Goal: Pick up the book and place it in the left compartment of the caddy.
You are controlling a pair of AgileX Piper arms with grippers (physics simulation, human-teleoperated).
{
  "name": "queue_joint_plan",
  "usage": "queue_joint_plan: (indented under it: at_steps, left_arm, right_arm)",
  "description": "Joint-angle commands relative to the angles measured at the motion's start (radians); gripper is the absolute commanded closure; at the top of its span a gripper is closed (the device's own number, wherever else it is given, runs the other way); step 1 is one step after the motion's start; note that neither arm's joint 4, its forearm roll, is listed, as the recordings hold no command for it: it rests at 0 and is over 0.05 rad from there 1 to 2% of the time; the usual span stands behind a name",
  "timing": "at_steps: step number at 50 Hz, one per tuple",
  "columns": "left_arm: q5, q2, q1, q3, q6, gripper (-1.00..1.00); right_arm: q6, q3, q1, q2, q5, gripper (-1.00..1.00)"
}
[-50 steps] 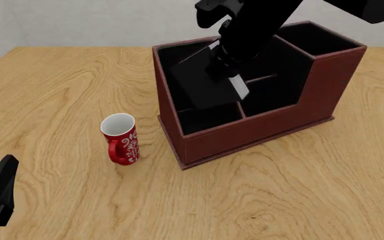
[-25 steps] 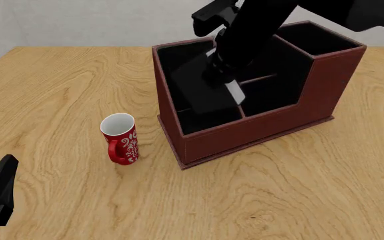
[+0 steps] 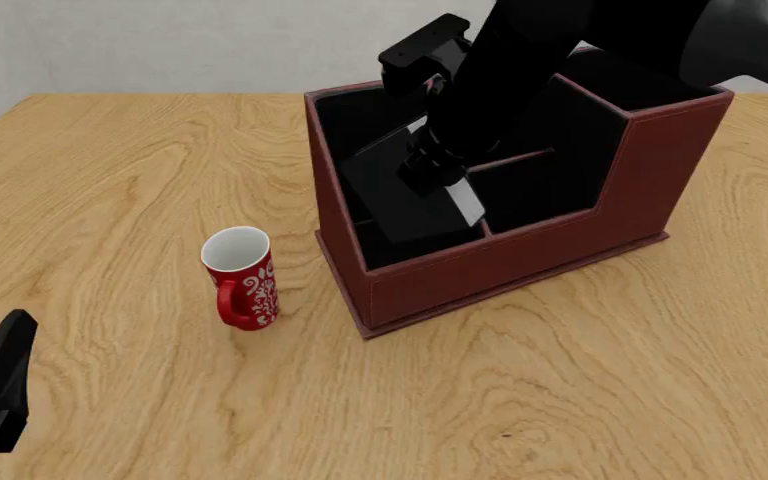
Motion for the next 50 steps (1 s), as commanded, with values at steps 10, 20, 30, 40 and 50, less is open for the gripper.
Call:
queue_joint_plan:
  at_steps: [10,20,30,40,50]
  left_arm:
    - [0.0,0.0,0.0,0.0,0.0,-1.0]
    - [0.0,0.0,0.0,0.0,0.0,-1.0]
    - [0.0,0.0,0.0,0.0,0.0,-1.0]
    - [0.0,0.0,0.0,0.0,0.0,-1.0]
    - [0.0,0.0,0.0,0.0,0.0,-1.0]
  right_arm:
    - [0.016,-0.001,0.0,-0.009,-0.011,1.0]
    - [0.007,0.011,-0.003,-0.016,-0.01,-1.0]
    - [0.0,0.013,-0.008,-0.018,-0.009,-1.0]
    - [-0.006,0.002,-0.014,-0.016,0.0,-1.0]
    - [-0.019,-0.091,-0.029,-0.024,0.064,-1.0]
